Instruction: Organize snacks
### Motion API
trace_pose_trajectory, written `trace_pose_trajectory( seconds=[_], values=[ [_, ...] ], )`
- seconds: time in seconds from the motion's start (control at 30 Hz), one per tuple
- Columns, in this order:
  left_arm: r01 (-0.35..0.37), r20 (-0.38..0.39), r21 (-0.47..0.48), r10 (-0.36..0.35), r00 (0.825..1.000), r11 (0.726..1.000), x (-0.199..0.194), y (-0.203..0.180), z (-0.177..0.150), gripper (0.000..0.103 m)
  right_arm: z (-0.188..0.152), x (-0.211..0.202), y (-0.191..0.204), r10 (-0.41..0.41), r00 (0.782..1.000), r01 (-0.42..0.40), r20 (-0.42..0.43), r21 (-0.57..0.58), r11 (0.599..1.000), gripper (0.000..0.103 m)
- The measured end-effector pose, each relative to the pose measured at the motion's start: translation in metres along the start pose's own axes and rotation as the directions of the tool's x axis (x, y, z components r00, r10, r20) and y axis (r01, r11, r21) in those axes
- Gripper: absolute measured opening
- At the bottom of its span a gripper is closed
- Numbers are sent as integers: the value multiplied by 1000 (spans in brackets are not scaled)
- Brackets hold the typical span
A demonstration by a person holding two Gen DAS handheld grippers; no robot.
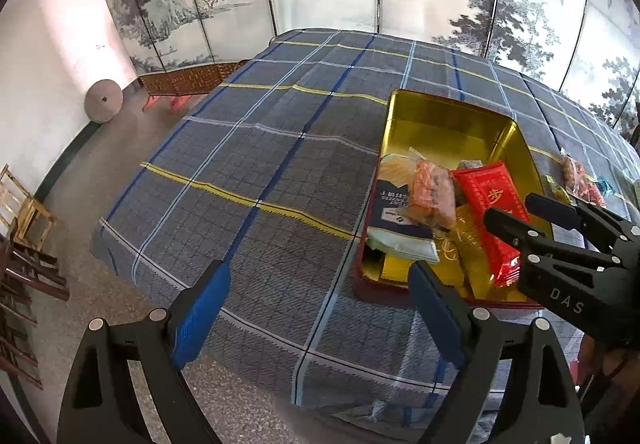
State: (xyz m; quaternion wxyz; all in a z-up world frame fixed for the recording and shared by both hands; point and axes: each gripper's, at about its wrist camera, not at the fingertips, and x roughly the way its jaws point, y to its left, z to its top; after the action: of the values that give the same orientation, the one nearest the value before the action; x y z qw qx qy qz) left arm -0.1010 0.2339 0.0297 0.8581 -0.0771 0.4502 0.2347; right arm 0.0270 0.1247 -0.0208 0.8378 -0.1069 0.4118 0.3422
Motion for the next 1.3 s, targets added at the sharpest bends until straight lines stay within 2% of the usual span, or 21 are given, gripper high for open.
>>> trace_pose_trajectory(
  seconds=[0.2, 0.4, 0.57, 0.7, 0.83, 1.07, 1.3],
  values=[
    [6, 10, 14, -6, 1000, 1000, -4, -9, 4, 89, 3, -14, -13, 30, 999, -32, 40, 37, 999, 60],
    [28, 22, 32, -29, 999, 999, -7, -24, 10, 89, 4, -34, -45, -9, 997, 3, 83, 76, 997, 60],
    [45, 28, 65, -46, 999, 997, -8, -43, 14, 89, -1, -49, -102, -116, 989, 101, 95, 145, 984, 60],
    [58, 32, 92, -61, 998, 994, -7, -58, 19, 89, -12, -61, -165, -224, 972, 204, 76, 213, 956, 60],
    [74, 22, 117, -77, 997, 990, -3, -77, 24, 89, -25, -70, -218, -296, 954, 272, 51, 272, 923, 60],
    [100, 13, 181, -104, 994, 978, 5, -117, 33, 89, -34, -57, -277, -321, 947, 298, 13, 335, 894, 60],
    [131, 9, 242, -138, 990, 961, 16, -162, 45, 89, -31, -27, -295, -318, 948, 305, -6, 303, 903, 60]
  ],
)
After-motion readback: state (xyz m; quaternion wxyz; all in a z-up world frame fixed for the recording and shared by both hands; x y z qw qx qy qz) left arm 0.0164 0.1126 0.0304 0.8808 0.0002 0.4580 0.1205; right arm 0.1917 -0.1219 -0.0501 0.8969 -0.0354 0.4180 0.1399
